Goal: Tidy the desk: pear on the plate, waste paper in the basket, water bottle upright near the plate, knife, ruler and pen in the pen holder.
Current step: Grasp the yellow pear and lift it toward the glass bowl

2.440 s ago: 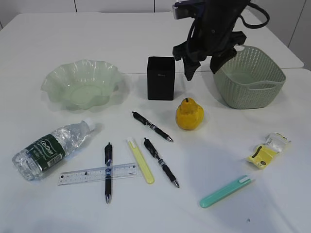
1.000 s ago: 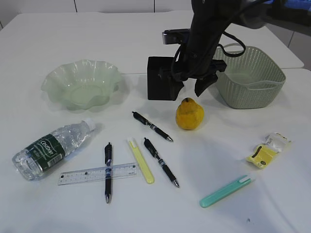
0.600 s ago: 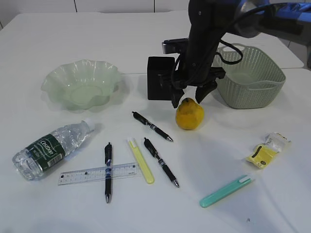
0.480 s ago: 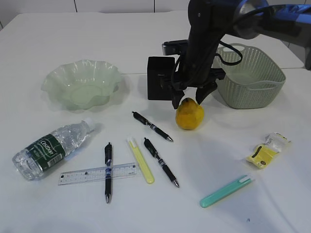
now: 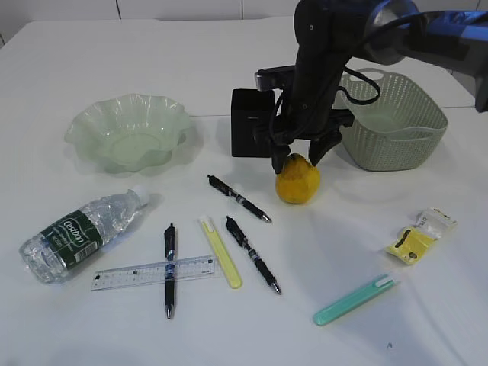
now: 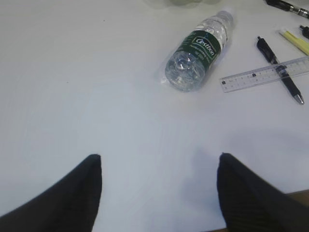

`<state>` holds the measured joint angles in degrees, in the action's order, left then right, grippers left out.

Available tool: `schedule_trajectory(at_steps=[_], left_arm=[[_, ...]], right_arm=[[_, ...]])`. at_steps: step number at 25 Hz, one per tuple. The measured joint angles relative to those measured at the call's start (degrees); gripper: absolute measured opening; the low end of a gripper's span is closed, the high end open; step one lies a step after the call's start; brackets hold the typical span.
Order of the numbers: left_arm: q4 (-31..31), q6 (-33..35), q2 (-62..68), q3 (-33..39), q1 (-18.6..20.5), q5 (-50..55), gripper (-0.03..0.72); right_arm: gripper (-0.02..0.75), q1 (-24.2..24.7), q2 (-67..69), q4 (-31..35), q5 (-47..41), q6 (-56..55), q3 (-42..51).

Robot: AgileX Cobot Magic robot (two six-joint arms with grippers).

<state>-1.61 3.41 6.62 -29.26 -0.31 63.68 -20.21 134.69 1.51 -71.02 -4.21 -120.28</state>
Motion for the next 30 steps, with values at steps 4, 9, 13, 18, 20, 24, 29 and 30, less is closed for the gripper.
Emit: schedule_trajectory(at_steps=[4, 9, 13, 18, 20, 24, 29, 30], left_arm=[[0.0, 0.0, 0.0, 0.0, 0.0, 0.0, 0.526], [0.0, 0.0, 0.0, 0.0, 0.0, 0.0, 0.526], [0.0, 0.0, 0.0, 0.0, 0.0, 0.0, 0.526], [0.2, 0.0, 0.0, 0.0, 0.0, 0.0, 0.526], [0.2, 0.0, 0.0, 0.0, 0.0, 0.0, 0.526], [0.2, 0.0, 0.0, 0.0, 0.0, 0.0, 0.526], [0.2, 0.0, 0.0, 0.0, 0.0, 0.0, 0.526], [0.2, 0.0, 0.0, 0.0, 0.0, 0.0, 0.526]], right_arm=[[0.551, 0.0, 0.1, 0.2, 0.0, -0.3, 0.0], [0.551, 0.0, 0.1, 0.9, 0.0, -0.4, 0.0], [0.552, 0.0, 0.1, 0.9, 0.0, -0.5, 0.0], [0.552, 0.0, 0.1, 0.9, 0.2, -0.5, 0.0], [0.551, 0.0, 0.1, 0.9, 0.2, -0.5, 0.0], [0.551, 0.0, 0.1, 0.9, 0.2, -0.5, 0.0], [0.552, 0.0, 0.1, 0.9, 0.5, -0.5, 0.0], [0.552, 0.0, 0.0, 0.8, 0.5, -0.5, 0.1]])
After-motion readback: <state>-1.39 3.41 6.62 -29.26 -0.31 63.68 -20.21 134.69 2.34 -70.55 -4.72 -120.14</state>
